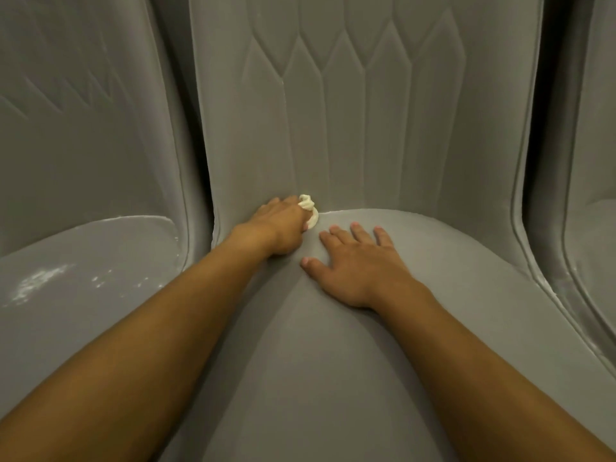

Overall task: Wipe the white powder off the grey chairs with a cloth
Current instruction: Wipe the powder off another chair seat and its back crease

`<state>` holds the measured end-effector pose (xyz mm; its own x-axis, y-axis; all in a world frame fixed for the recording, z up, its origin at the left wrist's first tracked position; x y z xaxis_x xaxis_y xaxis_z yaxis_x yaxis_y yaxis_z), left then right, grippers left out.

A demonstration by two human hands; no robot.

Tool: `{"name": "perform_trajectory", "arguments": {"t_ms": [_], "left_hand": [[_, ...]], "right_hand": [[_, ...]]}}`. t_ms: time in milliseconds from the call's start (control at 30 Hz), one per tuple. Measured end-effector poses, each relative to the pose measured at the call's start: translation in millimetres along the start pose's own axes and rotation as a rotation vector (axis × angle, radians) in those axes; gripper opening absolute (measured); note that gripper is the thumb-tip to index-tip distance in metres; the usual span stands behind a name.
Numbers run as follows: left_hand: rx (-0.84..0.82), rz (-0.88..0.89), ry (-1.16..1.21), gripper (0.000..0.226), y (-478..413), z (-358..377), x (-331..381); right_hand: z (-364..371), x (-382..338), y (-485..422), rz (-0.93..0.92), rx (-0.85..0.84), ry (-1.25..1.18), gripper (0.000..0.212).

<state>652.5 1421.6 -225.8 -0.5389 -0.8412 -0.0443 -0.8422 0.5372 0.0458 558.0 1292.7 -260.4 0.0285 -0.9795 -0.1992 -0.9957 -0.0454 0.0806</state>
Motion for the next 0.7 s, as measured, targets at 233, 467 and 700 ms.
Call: {"name": "perform_trajectory", "arguments": {"t_ms": [233, 467, 700], "left_hand": [[-0.106, 0.005, 0.076, 0.021, 8, 0, -14], [0.003, 0.015, 0.129, 0.037, 38, 21, -23], [0.004, -0.047, -0.068, 0.028, -21, 6, 6]], "right_hand": [[-2, 2, 6, -0.004, 0.012, -0.041, 0.074], [1, 3, 3, -0.009, 0.024, -0.026, 0.074], [1, 1, 2, -0.001, 0.033, -0.038, 0.075]]}}
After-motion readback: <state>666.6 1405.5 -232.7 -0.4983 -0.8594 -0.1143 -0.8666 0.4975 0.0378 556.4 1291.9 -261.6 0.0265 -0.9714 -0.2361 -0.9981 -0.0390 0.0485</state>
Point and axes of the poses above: each hand's wrist, its own y-axis away from the middle knuckle, its own z-axis out of the palm, x = y × z, the point moved 1 cm from there along -y, towards the middle knuckle, and after that the axes turned 1 degree about z, right-handed, at the moved point
